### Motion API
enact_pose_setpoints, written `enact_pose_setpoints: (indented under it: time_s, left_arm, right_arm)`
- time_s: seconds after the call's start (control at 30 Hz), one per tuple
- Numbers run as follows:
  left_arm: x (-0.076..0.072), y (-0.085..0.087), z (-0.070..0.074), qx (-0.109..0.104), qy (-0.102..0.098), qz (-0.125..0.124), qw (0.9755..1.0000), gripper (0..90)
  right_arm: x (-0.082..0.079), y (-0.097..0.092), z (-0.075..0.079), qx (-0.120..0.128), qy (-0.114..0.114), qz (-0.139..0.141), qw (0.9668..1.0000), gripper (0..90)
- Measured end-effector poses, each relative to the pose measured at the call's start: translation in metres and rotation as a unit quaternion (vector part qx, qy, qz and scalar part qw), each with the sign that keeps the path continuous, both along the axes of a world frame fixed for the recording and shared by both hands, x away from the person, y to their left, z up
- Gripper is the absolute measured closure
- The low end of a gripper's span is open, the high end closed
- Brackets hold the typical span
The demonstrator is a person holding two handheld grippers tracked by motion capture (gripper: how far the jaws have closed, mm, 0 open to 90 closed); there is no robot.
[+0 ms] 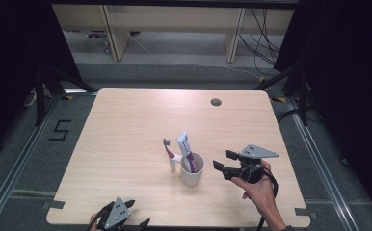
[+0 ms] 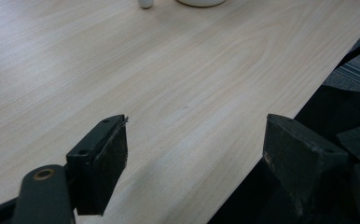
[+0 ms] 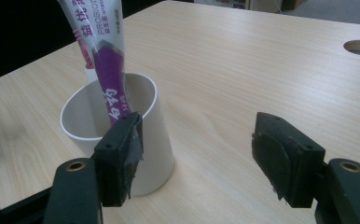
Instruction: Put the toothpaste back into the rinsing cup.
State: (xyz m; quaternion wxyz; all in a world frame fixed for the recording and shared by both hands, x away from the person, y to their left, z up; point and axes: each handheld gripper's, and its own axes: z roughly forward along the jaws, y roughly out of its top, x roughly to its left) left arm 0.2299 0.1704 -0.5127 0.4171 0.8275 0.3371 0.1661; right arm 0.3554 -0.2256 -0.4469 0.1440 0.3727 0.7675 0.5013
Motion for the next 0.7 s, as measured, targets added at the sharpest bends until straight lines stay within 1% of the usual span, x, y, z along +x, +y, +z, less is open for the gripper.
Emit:
enact_pose_setpoints:
  time_s: [0.03,0.07,0.13,0.17,0.2,0.23,0.27,0.3,0.33,0.37,0.4,0.43,0.47,0.5,0.53,0.57,0.6,0.67,0.7]
  left_arm:
    - [0.000,0.000,0.000,0.000,0.000,0.001,1.0000,21.9]
    - [0.000,0.000,0.000,0.000,0.000,0.000,1.0000,21.9]
    - [0.000,0.000,0.000,0.000,0.001,0.001,1.0000,21.9]
    - [0.000,0.001,0.001,0.006,0.001,0.000,1.0000,21.9]
    - [0.001,0.002,0.001,0.009,-0.001,0.000,1.0000,21.9]
    - [0.000,0.001,0.000,-0.003,0.000,0.007,1.0000,21.9]
    - [0.001,0.002,0.000,0.000,0.000,0.004,1.0000,21.9]
    - [0.002,0.003,0.001,0.005,0.003,0.004,1.0000,21.9]
    - [0.003,0.003,0.000,0.004,0.003,0.004,1.0000,21.9]
    - [0.003,0.003,0.000,0.007,0.005,0.005,0.9999,21.9]
    - [0.003,0.002,0.000,0.009,0.004,0.003,0.9999,21.9]
    - [0.003,0.002,0.000,0.009,0.002,0.003,1.0000,21.9]
    - [0.002,0.002,0.000,0.008,0.002,0.004,1.0000,21.9]
    - [0.002,0.002,0.000,0.010,0.002,0.004,0.9999,21.9]
    - [0.002,0.002,0.000,0.009,0.002,0.006,0.9999,21.9]
    - [0.002,0.003,0.000,0.011,0.003,0.010,0.9999,21.8]
    - [0.003,0.003,0.000,0.010,0.002,0.007,0.9999,21.9]
    - [0.002,0.003,0.000,0.010,0.004,0.007,0.9999,21.9]
    - [0.003,0.002,0.000,0.013,0.000,0.009,0.9999,21.9]
  right_arm:
    - [-0.002,0.000,0.000,0.003,0.011,-0.004,0.9999,34.1]
    - [-0.001,-0.001,-0.001,-0.001,0.010,0.000,1.0000,33.7]
    - [-0.001,-0.003,-0.003,-0.007,-0.001,-0.002,1.0000,33.1]
    - [-0.004,-0.002,-0.004,0.005,0.016,-0.007,0.9998,32.7]
    - [-0.003,-0.004,-0.004,0.000,0.008,-0.005,1.0000,32.4]
    - [-0.006,-0.004,-0.004,0.008,0.024,-0.009,0.9996,32.3]
    - [-0.003,-0.006,-0.006,-0.001,0.006,-0.005,1.0000,32.2]
    - [-0.004,-0.007,-0.007,-0.002,0.009,-0.005,0.9999,32.0]
    - [-0.006,-0.008,-0.008,-0.002,0.014,-0.010,0.9999,31.7]
    - [-0.005,-0.010,-0.009,-0.008,0.009,-0.005,0.9999,31.6]
    - [-0.006,-0.011,-0.010,-0.006,0.017,-0.007,0.9998,31.5]
    - [-0.005,-0.013,-0.012,-0.014,0.005,-0.006,0.9999,31.3]
    - [-0.006,-0.013,-0.013,-0.009,0.012,-0.005,0.9999,31.1]
    - [-0.008,-0.013,-0.014,-0.006,0.022,-0.011,0.9997,31.0]
    - [-0.010,-0.013,-0.014,-0.007,0.028,-0.012,0.9995,30.9]
    - [-0.009,-0.015,-0.016,-0.010,0.018,-0.006,0.9998,30.9]
    - [-0.011,-0.015,-0.016,-0.007,0.024,-0.007,0.9997,30.9]
    - [-0.010,-0.017,-0.016,-0.015,0.013,-0.004,0.9998,30.9]
    - [-0.012,-0.016,-0.017,-0.007,0.027,-0.012,0.9995,30.9]
